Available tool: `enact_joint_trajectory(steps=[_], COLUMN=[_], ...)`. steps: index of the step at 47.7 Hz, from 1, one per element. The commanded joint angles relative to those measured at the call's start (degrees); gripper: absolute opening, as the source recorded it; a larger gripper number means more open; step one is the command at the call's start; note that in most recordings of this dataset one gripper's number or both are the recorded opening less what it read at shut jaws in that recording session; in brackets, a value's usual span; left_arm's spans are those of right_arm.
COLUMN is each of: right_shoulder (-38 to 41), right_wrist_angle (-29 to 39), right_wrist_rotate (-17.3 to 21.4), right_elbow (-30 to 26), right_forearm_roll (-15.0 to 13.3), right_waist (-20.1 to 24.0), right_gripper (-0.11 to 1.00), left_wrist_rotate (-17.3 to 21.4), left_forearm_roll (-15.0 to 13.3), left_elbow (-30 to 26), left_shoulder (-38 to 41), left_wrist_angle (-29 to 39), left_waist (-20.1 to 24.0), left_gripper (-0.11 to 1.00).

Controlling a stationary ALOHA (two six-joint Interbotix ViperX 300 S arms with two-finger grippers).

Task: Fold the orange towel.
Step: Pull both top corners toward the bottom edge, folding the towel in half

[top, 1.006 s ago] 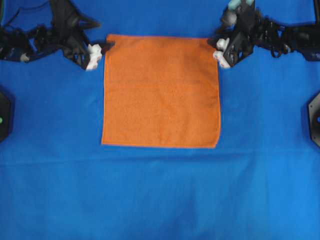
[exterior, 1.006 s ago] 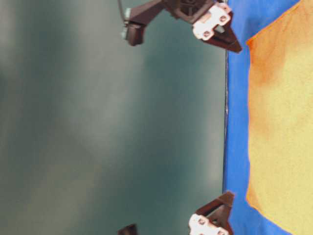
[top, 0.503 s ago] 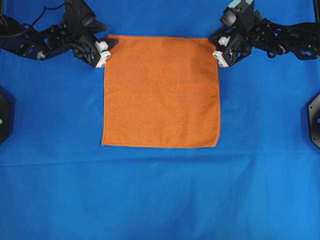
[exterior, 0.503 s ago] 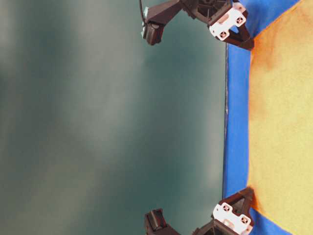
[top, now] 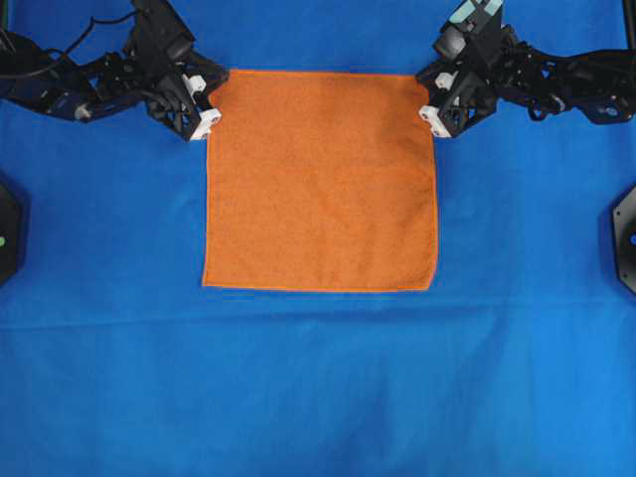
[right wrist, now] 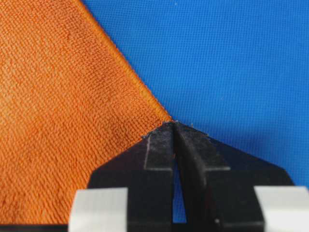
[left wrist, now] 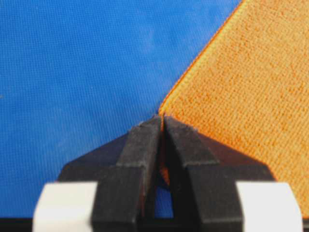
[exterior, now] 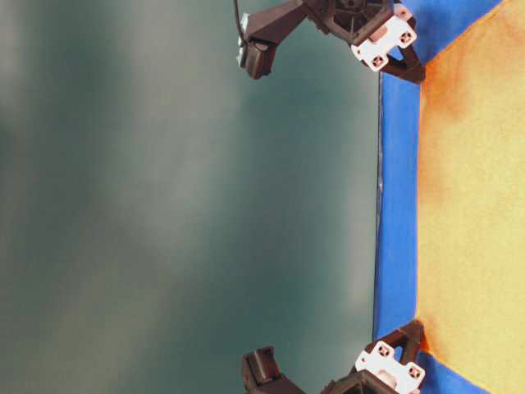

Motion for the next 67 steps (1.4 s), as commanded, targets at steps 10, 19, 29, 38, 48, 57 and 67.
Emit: enact_joint_trajectory(steps=[10, 19, 29, 38, 48, 57, 67], right_shoulder=[-8.44, -9.76, -10.72, -14.50, -19.42, -21.45, -21.62], right_wrist_angle=[0.62, 1.49, 2.55, 8.17, 11.95, 12.39, 13.10], right_wrist_rotate=[0.00, 0.00, 0.09, 1.58, 6.15, 12.04, 16.61], right_elbow=[1.32, 1.49, 1.67, 2.72, 5.71, 8.17, 8.53], right_forearm_roll=[0.18, 0.18, 0.09, 0.18, 0.18, 0.09, 0.09], right_waist=[0.53, 1.23, 4.13, 10.37, 18.98, 26.46, 32.78], right_gripper=[0.02, 0.02, 0.02, 0.02, 0.02, 0.02, 0.02], left_wrist_rotate=[0.62, 0.70, 0.18, 0.18, -0.62, -3.96, -10.37], left_forearm_roll=[-0.09, 0.00, 0.00, -0.09, -0.09, -0.09, -0.09], left_elbow=[0.35, 1.23, 2.46, 4.57, 8.00, 9.40, 8.96], left_shoulder=[-9.67, -12.74, -13.97, -17.40, -22.32, -24.35, -23.64], left_wrist_angle=[4.22, 5.10, 8.09, 12.39, 14.85, 16.44, 18.28], left_waist=[-1.58, -3.69, -6.06, -12.92, -22.76, -32.26, -39.73], left_gripper=[0.01, 0.01, 0.01, 0.01, 0.01, 0.01, 0.01])
